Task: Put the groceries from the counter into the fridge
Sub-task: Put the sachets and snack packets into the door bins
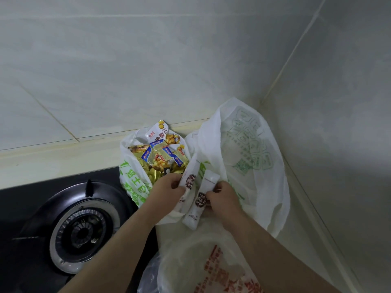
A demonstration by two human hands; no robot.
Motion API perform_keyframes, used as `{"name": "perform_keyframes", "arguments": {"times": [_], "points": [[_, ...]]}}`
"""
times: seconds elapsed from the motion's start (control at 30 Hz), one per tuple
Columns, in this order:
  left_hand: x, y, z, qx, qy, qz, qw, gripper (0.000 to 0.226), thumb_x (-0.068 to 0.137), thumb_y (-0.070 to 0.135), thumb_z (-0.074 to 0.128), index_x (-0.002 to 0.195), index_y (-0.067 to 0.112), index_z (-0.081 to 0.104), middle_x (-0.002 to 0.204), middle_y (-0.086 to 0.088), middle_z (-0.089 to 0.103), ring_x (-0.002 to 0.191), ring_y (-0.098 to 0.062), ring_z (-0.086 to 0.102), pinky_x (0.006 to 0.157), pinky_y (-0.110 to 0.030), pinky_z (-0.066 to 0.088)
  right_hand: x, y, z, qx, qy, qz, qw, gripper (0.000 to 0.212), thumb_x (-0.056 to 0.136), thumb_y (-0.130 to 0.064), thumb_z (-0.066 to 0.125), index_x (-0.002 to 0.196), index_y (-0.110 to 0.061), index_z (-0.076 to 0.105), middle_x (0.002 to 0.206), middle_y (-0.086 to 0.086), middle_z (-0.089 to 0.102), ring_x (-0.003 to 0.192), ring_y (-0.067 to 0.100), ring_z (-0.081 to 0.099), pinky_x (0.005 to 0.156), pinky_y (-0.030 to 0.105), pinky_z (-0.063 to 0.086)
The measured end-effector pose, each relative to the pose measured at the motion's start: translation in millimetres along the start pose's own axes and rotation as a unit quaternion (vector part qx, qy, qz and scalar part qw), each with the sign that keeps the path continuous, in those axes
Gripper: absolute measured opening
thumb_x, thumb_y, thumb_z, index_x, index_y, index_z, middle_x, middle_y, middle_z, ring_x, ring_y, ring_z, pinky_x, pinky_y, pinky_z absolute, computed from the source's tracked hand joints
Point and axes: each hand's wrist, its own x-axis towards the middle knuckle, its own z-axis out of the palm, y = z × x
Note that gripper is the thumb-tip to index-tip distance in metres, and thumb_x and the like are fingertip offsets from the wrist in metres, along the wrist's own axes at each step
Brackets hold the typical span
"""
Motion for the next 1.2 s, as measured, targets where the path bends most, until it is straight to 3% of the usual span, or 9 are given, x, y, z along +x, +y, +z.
{"name": "perform_keyframes", "arguments": {"times": [0.1,0.3,0.4,0.5,0.67,0.8,0.9,1.03,1.2], "points": [[-8,10,-10,-0.154,0.016,-0.045,0.987,0.026,0.09,-0.002,0.049,0.095,0.016,0.067,0.094,-0.017,0.07,0.082,-0.034,0.069,0.078,-0.051,0.058,-9,-7,-9,0.009,0.004,-0.027,1.0,0.012,0.09,-0.009,0.053,0.095,-0.019,0.057,0.096,0.005,0.066,0.09,0.025,0.067,0.078,0.052,0.06],[-31,29,-22,-0.322,0.028,-0.042,0.946,0.013,0.096,0.007,0.055,0.084,0.007,0.059,0.067,-0.01,0.061,0.051,-0.02,0.062,0.049,-0.031,0.05,-28,-26,-20,0.086,0.026,-0.069,0.994,0.026,0.078,-0.023,0.049,0.1,-0.025,0.062,0.1,0.007,0.068,0.095,0.028,0.067,0.086,0.057,0.055],[-42,31,-23,-0.313,0.024,-0.011,0.949,0.007,0.093,0.004,0.06,0.086,0.004,0.062,0.068,-0.013,0.062,0.054,-0.023,0.062,0.056,-0.034,0.051,-47,-40,-25,0.123,-0.003,-0.097,0.988,0.029,0.077,-0.012,0.059,0.105,-0.016,0.065,0.101,0.012,0.071,0.098,0.032,0.068,0.089,0.054,0.056],[-57,35,-28,-0.262,0.029,0.025,0.964,0.017,0.091,0.009,0.065,0.076,0.015,0.07,0.072,-0.011,0.068,0.063,-0.022,0.06,0.068,-0.035,0.047,-67,-53,-31,0.129,-0.034,-0.128,0.983,0.022,0.076,0.0,0.062,0.089,-0.014,0.073,0.092,0.02,0.073,0.086,0.033,0.07,0.081,0.047,0.055],[-86,47,-32,-0.25,0.025,0.056,0.966,0.018,0.092,0.003,0.061,0.077,0.008,0.069,0.053,0.002,0.058,0.041,-0.008,0.043,0.043,-0.016,0.034,-100,-66,-42,0.15,-0.037,-0.168,0.974,0.027,0.083,0.009,0.059,0.084,-0.012,0.075,0.088,0.017,0.075,0.085,0.034,0.07,0.08,0.046,0.055],[-98,61,-33,-0.271,0.008,0.094,0.958,0.023,0.082,0.021,0.073,0.088,-0.001,0.068,0.067,-0.016,0.048,0.061,-0.022,0.037,0.059,-0.028,0.031,-125,-67,-56,0.14,-0.013,-0.179,0.974,0.026,0.088,0.0,0.058,0.092,-0.02,0.074,0.09,0.008,0.076,0.089,0.03,0.072,0.087,0.055,0.056],[-110,77,-28,-0.282,-0.022,0.103,0.953,0.017,0.078,0.022,0.074,0.082,0.005,0.072,0.077,-0.023,0.059,0.072,-0.03,0.05,0.07,-0.041,0.037,-142,-60,-72,0.126,0.015,-0.192,0.973,0.023,0.092,-0.009,0.058,0.096,-0.025,0.072,0.092,0.002,0.076,0.091,0.029,0.072,0.087,0.057,0.056],[-124,92,-8,-0.26,-0.054,0.13,0.955,0.023,0.09,0.002,0.063,0.071,0.01,0.074,0.067,-0.011,0.067,0.058,-0.021,0.058,0.054,-0.025,0.047,-170,-44,-99,0.123,0.052,-0.221,0.966,0.021,0.094,-0.01,0.056,0.098,-0.023,0.073,0.091,0.001,0.076,0.086,0.024,0.073,0.087,0.056,0.056],[-149,119,27,-0.225,-0.101,0.172,0.954,0.015,0.087,0.0,0.066,0.083,0.011,0.075,0.079,-0.009,0.074,0.067,-0.019,0.065,0.064,-0.03,0.051,-199,-17,-136,0.189,0.111,-0.216,0.951,0.02,0.093,-0.006,0.06,0.105,-0.018,0.071,0.094,0.003,0.077,0.088,0.028,0.074,0.087,0.055,0.057]]}}
